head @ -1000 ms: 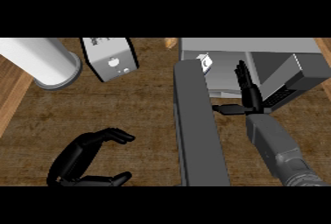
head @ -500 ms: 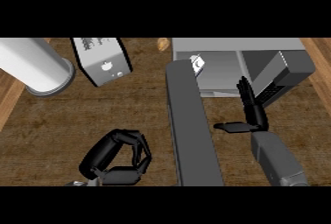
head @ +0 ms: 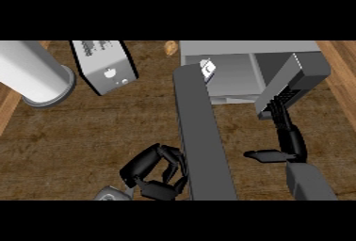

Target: Pick up the milk, place it into the microwave and close the microwave

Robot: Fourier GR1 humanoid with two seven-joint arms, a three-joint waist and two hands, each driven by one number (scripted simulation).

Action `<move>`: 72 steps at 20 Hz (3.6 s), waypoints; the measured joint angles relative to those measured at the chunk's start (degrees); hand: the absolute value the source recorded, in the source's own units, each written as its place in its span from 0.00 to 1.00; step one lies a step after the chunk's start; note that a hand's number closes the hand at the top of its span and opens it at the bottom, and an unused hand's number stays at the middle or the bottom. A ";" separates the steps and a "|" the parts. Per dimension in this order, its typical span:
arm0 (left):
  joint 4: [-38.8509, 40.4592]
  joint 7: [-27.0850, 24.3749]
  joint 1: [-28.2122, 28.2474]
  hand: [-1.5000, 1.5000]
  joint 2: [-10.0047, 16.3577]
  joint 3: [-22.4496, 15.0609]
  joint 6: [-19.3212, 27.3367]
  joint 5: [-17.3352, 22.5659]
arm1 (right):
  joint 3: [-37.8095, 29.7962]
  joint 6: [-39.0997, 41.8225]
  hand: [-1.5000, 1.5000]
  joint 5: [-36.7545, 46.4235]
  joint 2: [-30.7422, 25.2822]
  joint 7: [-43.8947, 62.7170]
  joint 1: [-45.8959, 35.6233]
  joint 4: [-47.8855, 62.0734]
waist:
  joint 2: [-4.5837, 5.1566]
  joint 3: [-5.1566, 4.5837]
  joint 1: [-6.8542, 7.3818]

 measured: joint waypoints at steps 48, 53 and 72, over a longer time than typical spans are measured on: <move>26.27 -7.20 -41.01 1.00 -0.14 -25.26 54.41 51.08 | 0.87 25.84 0.00 -29.06 -15.91 28.69 18.00 -56.17 | 4.15 -0.30 -13.72; 29.15 -10.03 -43.52 1.00 -0.14 -22.46 54.01 54.91 | 0.72 26.50 0.00 -31.24 -16.97 30.36 17.45 -57.00 | 4.78 -0.29 -15.03; 32.62 -20.61 -44.68 1.00 -0.13 -21.65 53.06 62.51 | -0.71 26.76 0.00 -37.79 -20.36 34.93 13.67 -59.61 | 5.21 -0.01 -17.13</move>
